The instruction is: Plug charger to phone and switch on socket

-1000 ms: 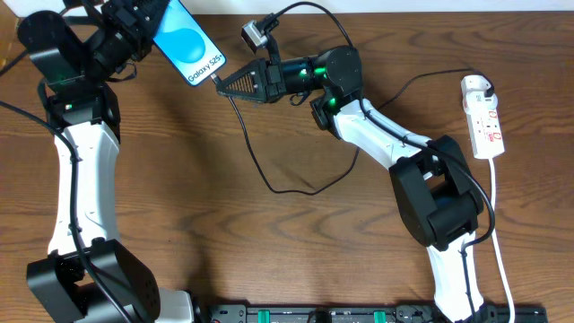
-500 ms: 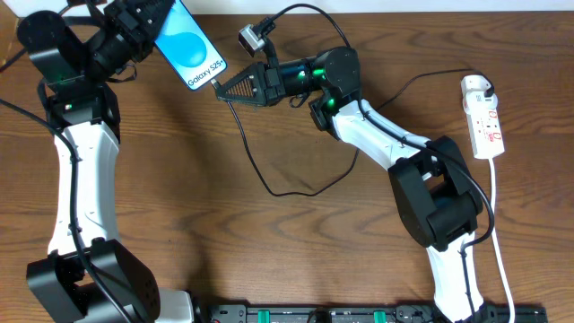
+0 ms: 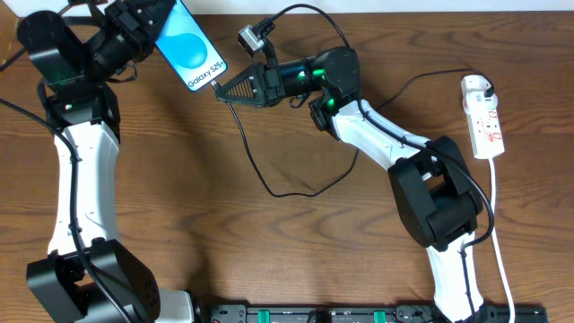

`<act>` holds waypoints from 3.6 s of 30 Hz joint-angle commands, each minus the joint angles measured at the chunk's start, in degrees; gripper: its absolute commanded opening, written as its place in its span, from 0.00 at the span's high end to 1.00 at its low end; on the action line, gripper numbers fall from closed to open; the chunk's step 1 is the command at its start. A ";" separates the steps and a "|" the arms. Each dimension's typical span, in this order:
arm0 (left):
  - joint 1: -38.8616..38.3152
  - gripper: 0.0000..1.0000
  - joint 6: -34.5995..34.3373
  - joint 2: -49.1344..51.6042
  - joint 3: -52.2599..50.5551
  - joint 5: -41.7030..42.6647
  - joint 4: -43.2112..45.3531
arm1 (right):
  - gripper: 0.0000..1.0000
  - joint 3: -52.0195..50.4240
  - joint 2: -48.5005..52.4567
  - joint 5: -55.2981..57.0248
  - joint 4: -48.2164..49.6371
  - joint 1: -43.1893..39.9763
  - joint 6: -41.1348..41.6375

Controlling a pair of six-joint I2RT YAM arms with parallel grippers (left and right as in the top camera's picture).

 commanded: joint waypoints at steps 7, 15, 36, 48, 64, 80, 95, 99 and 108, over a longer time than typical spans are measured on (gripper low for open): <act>-0.98 0.93 0.09 -0.48 -0.02 5.27 -0.11 | 0.99 1.20 -0.79 9.16 -0.28 0.17 0.24; -1.03 0.93 0.07 -0.48 -0.02 5.27 -0.13 | 0.99 1.20 -0.79 11.23 -1.51 0.17 -1.14; -1.05 0.93 3.08 -0.48 -0.09 3.30 -0.11 | 0.99 1.20 -0.79 11.78 -1.44 0.42 -2.12; -2.58 0.93 4.17 -0.48 -0.09 2.86 -0.13 | 0.99 1.20 -0.79 12.68 -1.46 1.38 -2.14; 1.49 0.93 3.17 -0.48 -0.09 8.72 -0.09 | 0.99 1.20 -0.79 6.86 -1.79 -0.20 -3.13; 3.89 0.93 0.22 -0.48 -0.09 12.37 -0.09 | 0.99 1.20 -0.79 2.73 -4.22 -0.55 -6.54; 7.58 0.93 -3.30 -0.48 -0.07 12.17 0.15 | 0.99 1.09 -0.79 -3.67 -33.46 -2.34 -27.98; 8.81 0.93 -7.56 -0.48 -0.07 12.70 0.13 | 0.99 1.09 -0.79 8.85 -62.64 -3.43 -43.08; 8.74 0.93 -10.12 -0.48 -0.09 15.04 -0.42 | 0.99 1.25 -1.14 42.71 -98.20 -5.18 -52.04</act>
